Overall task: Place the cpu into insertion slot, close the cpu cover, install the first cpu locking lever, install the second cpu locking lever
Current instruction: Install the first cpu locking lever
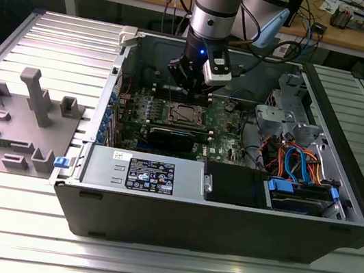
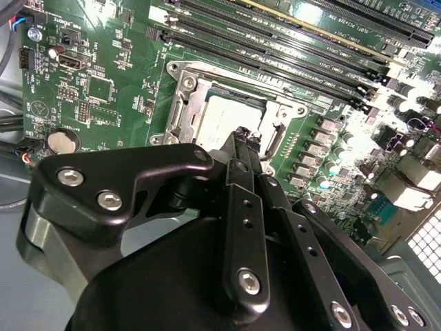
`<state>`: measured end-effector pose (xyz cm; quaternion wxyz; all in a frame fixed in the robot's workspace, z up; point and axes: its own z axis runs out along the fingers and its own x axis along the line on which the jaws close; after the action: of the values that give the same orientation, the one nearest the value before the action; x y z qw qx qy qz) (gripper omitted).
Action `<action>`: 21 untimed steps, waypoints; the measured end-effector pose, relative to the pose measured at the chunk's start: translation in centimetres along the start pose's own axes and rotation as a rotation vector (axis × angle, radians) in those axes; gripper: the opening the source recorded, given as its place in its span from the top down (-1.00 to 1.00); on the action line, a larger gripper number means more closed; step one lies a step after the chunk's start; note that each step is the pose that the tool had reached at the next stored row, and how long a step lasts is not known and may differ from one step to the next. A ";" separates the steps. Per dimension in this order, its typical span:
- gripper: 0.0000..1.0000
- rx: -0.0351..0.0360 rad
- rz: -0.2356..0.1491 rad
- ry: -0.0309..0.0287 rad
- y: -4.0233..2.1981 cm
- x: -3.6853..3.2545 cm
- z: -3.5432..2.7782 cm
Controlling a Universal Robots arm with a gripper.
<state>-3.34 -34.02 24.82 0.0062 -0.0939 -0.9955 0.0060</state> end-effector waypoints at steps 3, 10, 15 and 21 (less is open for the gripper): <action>0.78 0.0000 -0.002 -0.0001 0.00 0.00 0.00; 0.78 0.0001 -0.010 -0.0002 0.00 0.00 0.00; 0.78 0.0001 -0.014 -0.0002 0.00 0.00 0.00; 0.78 0.0002 -0.019 -0.0002 0.00 0.00 0.00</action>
<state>-3.34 -34.02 24.82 0.0062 -0.0846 -0.9964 0.0061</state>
